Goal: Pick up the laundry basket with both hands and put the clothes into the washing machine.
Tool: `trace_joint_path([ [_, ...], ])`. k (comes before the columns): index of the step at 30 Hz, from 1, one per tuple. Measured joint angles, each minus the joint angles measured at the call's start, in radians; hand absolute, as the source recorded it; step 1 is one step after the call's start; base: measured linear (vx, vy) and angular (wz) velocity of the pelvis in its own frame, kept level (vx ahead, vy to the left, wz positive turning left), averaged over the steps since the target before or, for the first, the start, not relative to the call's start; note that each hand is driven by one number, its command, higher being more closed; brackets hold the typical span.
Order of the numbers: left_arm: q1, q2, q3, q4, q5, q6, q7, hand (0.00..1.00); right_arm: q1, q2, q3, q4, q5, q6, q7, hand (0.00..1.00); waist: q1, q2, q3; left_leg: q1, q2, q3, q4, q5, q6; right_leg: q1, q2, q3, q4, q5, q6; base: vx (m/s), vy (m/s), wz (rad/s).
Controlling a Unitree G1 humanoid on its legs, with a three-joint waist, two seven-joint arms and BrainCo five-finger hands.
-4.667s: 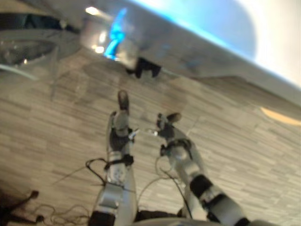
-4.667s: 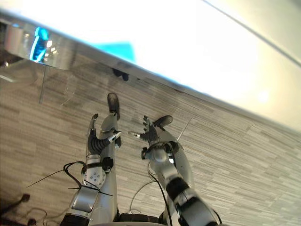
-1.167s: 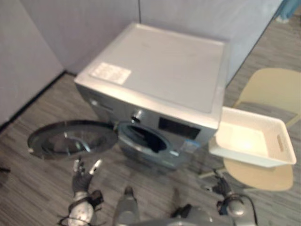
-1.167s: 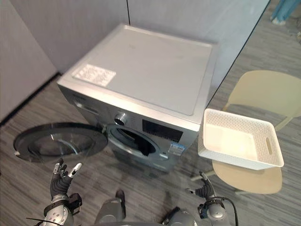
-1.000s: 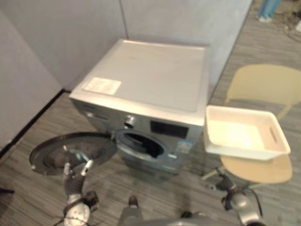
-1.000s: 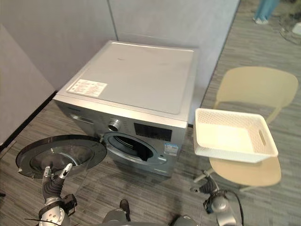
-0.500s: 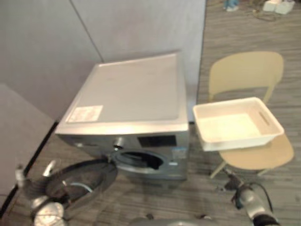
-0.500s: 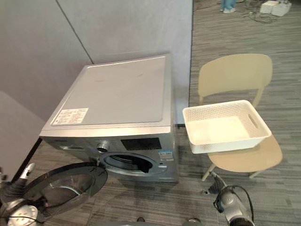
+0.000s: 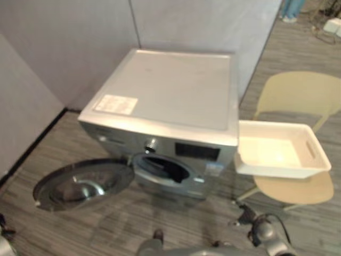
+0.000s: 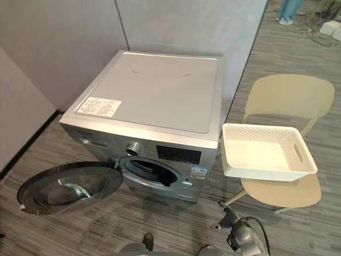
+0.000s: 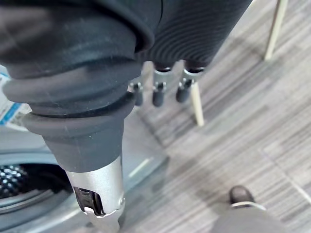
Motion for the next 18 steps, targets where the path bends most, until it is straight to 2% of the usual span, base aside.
trace_joint_path([
  [2,-0.089,0.175,-0.01,0.103,-0.022,-0.002,-0.032,0.0,0.029,0.002,-0.003,-0.044,0.019,-0.002,-0.002,0.0,0.01,-0.043,0.033,-0.039,0.007,-0.045,0.012,0.011,-0.017,-0.004,0.006,-0.046,0.007,-0.009,-0.012,-0.07,-0.059,0.54],
  [3,-0.114,0.213,-0.018,0.125,-0.021,0.001,-0.035,0.0,0.034,0.004,-0.006,-0.057,0.02,-0.003,-0.003,0.0,0.014,-0.047,0.045,-0.05,0.01,-0.054,0.011,0.016,-0.025,-0.01,0.009,-0.054,0.008,-0.01,-0.014,-0.08,-0.072,0.38],
  [4,-0.155,0.277,-0.033,0.15,-0.02,0.008,-0.035,0.0,0.035,0.013,-0.018,-0.08,0.021,-0.004,-0.004,0.0,0.02,-0.08,0.061,-0.071,0.017,-0.069,0.01,0.024,-0.034,-0.021,0.017,-0.065,0.008,-0.01,-0.016,-0.11,-0.077,0.29],
  [5,-0.196,0.336,-0.062,0.167,-0.014,0.011,-0.038,0.0,0.037,0.027,-0.03,-0.111,0.03,-0.006,-0.008,0.0,0.038,-0.093,0.089,-0.096,0.022,-0.085,0.007,0.035,-0.043,-0.039,0.025,-0.075,0.007,-0.009,-0.023,-0.11,-0.075,0.31],
  [6,-0.226,0.362,-0.081,0.177,-0.005,0.012,-0.038,0.0,0.039,0.034,-0.036,-0.124,0.035,-0.01,-0.01,0.0,0.04,-0.105,0.098,-0.114,0.025,-0.096,0.005,0.043,-0.047,-0.05,0.028,-0.085,0.007,-0.007,-0.026,-0.08,-0.064,0.33],
  [9,-0.438,0.505,-0.249,0.292,0.03,0.012,-0.036,0.0,0.036,0.064,-0.038,-0.188,0.076,-0.031,-0.03,0.0,0.063,-0.165,0.149,-0.169,0.048,-0.144,-0.048,0.097,-0.071,-0.089,0.059,-0.127,-0.018,0.011,-0.055,-0.07,-0.087,0.37],
  [10,-0.549,0.568,-0.356,0.375,0.03,0.011,-0.037,0.0,0.036,0.078,-0.038,-0.206,0.1,-0.045,-0.035,0.0,0.065,-0.169,0.173,-0.192,0.056,-0.167,-0.075,0.12,-0.079,-0.106,0.067,-0.147,-0.028,0.017,-0.065,-0.07,-0.103,0.35],
  [11,-0.636,0.609,-0.439,0.434,0.029,0.009,-0.037,0.0,0.034,0.088,-0.038,-0.217,0.114,-0.051,-0.045,0.0,0.065,-0.196,0.178,-0.208,0.062,-0.179,-0.094,0.137,-0.086,-0.119,0.078,-0.16,-0.032,0.019,-0.068,-0.06,-0.102,0.4],
  [14,-0.85,0.65,-0.621,0.521,-0.005,-0.037,-0.039,0.0,0.033,0.105,-0.037,-0.236,0.163,-0.075,-0.056,0.0,0.063,-0.215,0.238,-0.279,0.074,-0.233,-0.135,0.179,-0.099,-0.171,0.094,-0.207,-0.04,0.022,-0.074,-0.04,-0.091,0.36],
  [17,-0.892,0.65,-0.672,0.542,-0.032,-0.052,-0.054,0.0,0.032,0.115,-0.033,-0.249,0.184,-0.078,-0.078,0.0,0.057,-0.228,0.269,-0.321,0.075,-0.26,-0.156,0.199,-0.103,-0.203,0.096,-0.226,-0.033,0.023,-0.077,0.03,-0.059,0.28],
  [18,-0.892,0.65,-0.673,0.542,-0.032,-0.062,-0.062,0.0,0.034,0.125,-0.03,-0.268,0.184,-0.078,-0.089,0.0,0.058,-0.244,0.283,-0.333,0.075,-0.265,-0.157,0.2,-0.104,-0.212,0.096,-0.225,-0.03,0.02,-0.082,0.05,-0.043,0.22],
])
